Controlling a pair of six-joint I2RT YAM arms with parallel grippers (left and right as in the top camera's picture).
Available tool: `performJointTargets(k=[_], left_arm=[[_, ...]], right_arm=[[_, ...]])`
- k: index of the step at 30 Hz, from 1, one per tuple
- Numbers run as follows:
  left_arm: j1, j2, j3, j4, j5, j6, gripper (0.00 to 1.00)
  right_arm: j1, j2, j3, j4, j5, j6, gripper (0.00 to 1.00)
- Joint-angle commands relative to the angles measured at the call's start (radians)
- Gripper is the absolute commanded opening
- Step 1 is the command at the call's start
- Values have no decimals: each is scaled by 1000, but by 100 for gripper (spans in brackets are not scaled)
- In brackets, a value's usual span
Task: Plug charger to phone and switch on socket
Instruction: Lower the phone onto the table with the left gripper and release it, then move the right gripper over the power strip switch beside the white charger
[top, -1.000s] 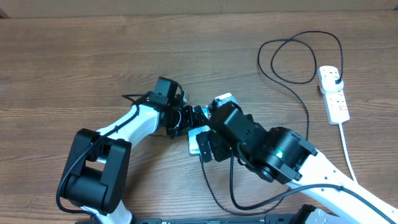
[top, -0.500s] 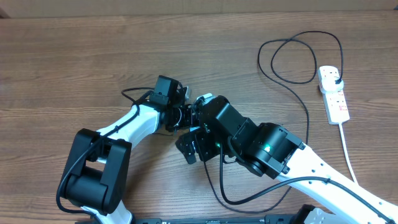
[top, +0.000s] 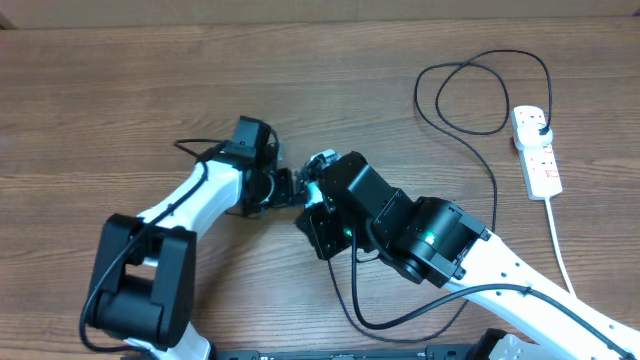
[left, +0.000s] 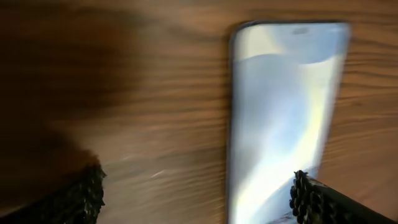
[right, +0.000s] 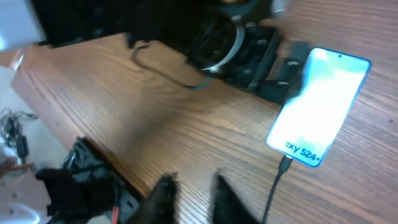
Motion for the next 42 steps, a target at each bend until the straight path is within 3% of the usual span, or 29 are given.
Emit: performJointTargets(k=[1, 6, 11, 19, 30, 37, 42], left_arm=[[7, -116, -19, -24, -109, 15, 100], [-15, -364, -19, -55, -145, -1, 100], [-60, -621, -19, -119, -295, -5, 100], [-75, -900, -19, -287, -494, -4, 100], [-75, -927, -20, -394, -548, 0, 100], [-75, -881, -20, -392, -547, 0, 100], [-75, -832, -20, -392, -547, 0, 100]], right_arm=[[-2, 13, 26, -1, 51, 5, 4], [-3, 31, 26, -71, 150, 186, 4], [-35, 32, 26, -201, 310, 378, 4], [-357, 32, 26, -335, 324, 448, 4], [-1020, 50, 27, -259, 157, 282, 4], [-1270, 127, 31, -201, 33, 255, 4], [-1360, 239, 99, -169, -27, 255, 4]])
